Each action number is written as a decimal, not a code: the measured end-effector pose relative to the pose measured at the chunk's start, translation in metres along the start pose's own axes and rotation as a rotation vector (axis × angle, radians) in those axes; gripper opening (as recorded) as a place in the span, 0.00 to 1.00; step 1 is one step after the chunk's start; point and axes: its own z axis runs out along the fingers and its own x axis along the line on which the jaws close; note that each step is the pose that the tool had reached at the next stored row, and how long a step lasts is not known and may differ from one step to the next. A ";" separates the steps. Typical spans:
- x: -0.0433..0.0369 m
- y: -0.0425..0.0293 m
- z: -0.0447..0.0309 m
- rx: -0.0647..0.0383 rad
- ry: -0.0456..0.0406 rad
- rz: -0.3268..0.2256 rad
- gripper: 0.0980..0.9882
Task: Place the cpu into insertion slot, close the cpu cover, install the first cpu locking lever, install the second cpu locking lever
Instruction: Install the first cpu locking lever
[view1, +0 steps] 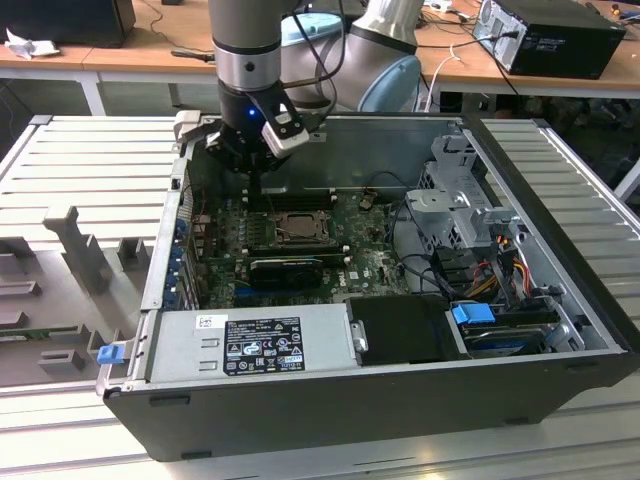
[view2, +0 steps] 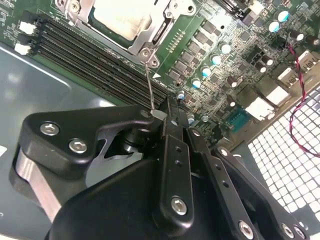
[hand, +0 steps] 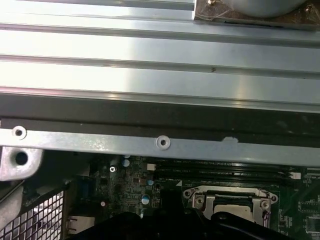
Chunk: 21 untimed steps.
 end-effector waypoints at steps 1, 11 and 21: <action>-0.0002 0.0000 0.0000 0.000 0.0000 0.000 0.01; -0.0082 -0.0004 0.0003 0.000 0.0000 0.000 0.01; -0.0258 -0.0017 0.0010 0.000 0.0000 0.000 0.01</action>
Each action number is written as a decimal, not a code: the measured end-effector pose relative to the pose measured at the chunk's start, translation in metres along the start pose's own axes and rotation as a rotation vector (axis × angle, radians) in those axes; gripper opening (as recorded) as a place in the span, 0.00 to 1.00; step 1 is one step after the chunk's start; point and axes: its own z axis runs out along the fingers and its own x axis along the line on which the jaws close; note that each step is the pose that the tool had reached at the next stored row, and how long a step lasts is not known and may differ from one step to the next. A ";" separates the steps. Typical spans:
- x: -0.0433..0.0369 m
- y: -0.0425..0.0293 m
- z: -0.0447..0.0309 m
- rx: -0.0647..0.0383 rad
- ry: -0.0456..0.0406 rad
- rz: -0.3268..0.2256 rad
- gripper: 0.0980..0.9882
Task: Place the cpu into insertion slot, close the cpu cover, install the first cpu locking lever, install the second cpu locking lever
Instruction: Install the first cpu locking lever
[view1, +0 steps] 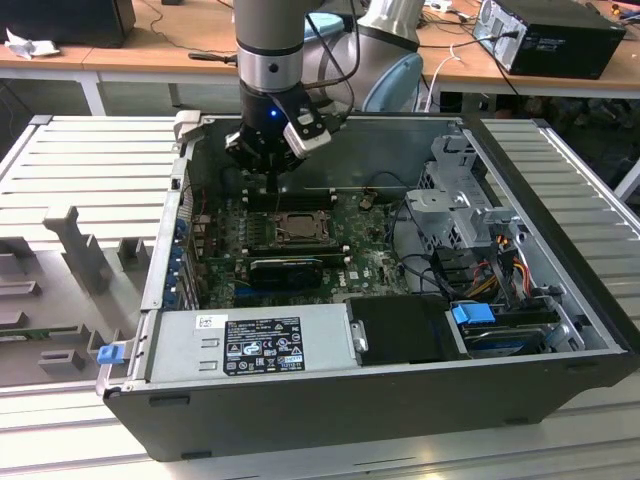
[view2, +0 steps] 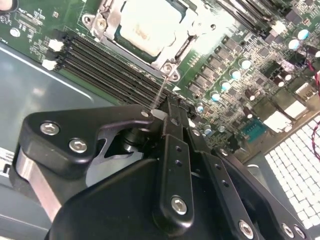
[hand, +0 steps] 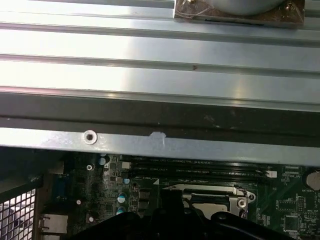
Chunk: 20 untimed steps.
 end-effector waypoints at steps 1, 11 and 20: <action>-0.0012 0.0000 0.0001 0.000 0.0000 0.000 0.01; -0.0254 -0.0026 0.0088 -0.059 -0.0030 0.000 0.01; -0.0382 -0.0039 0.0175 -0.059 -0.0031 0.000 0.01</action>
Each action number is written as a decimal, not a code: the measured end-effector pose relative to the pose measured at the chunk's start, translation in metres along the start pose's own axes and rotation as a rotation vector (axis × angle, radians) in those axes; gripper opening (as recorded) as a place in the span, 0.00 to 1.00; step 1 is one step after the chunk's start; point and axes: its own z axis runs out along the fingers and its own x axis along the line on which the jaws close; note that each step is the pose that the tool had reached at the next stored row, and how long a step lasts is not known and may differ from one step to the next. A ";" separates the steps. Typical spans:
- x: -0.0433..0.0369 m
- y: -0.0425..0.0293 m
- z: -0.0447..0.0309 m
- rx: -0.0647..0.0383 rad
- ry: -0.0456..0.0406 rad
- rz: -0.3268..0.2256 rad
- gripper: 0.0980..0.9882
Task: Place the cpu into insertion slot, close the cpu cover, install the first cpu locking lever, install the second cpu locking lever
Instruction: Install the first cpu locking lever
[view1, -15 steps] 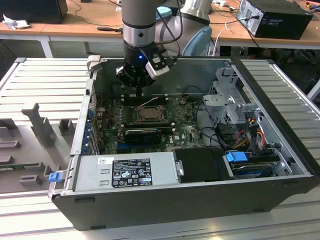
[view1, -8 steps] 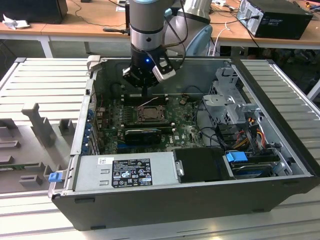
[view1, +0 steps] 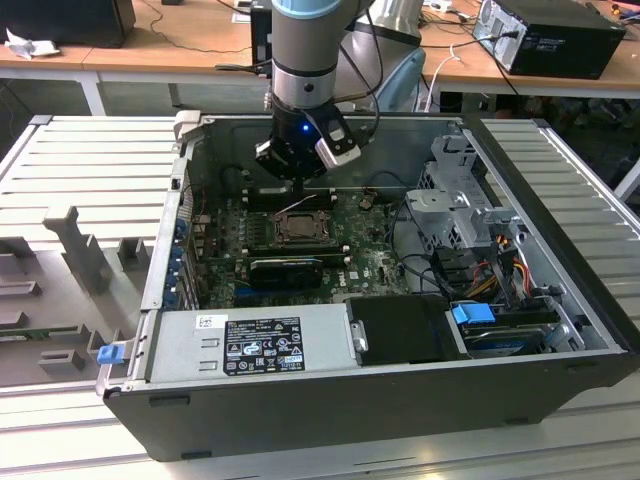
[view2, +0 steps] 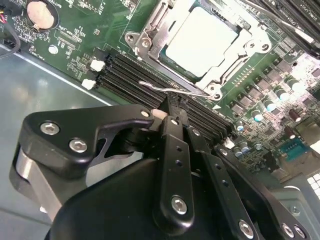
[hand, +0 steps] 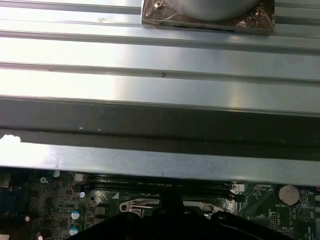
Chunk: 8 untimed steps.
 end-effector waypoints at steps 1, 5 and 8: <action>-0.0006 0.0000 0.0001 0.000 0.0001 0.000 0.01; -0.0042 -0.0002 0.0009 0.000 0.0000 0.000 0.01; -0.0103 -0.0006 0.0024 0.002 0.0002 0.000 0.01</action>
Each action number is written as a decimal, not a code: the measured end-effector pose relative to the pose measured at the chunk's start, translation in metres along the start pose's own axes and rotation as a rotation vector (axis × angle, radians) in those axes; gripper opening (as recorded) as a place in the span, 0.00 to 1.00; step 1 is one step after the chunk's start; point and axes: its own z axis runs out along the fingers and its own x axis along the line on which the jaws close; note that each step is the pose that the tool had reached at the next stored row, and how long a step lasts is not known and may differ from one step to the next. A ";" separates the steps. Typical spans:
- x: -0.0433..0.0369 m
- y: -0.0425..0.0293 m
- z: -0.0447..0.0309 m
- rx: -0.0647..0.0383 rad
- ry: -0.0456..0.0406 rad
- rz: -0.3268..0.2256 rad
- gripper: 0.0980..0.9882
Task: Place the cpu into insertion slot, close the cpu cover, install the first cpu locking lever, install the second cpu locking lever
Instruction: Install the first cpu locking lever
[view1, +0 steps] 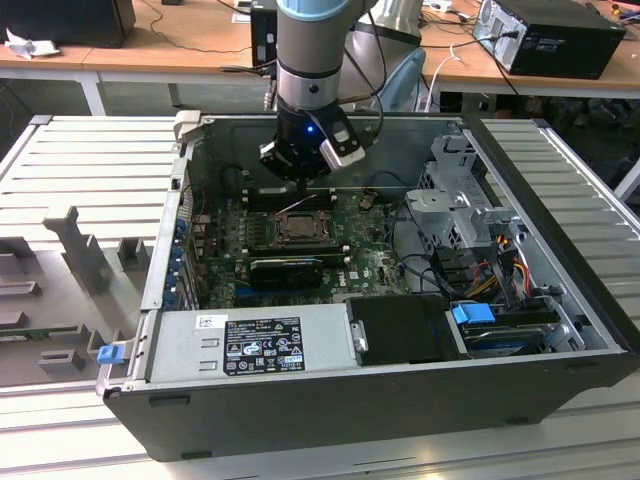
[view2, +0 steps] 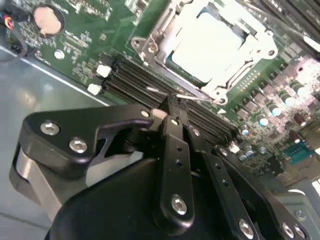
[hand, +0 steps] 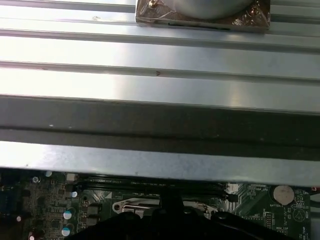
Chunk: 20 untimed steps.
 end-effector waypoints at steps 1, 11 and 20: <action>-0.0023 0.0005 0.0004 0.000 0.0001 0.000 0.01; -0.0056 -0.0007 0.0134 0.000 -0.0011 0.000 0.01; -0.0076 -0.0015 0.0186 0.001 -0.0065 0.001 0.01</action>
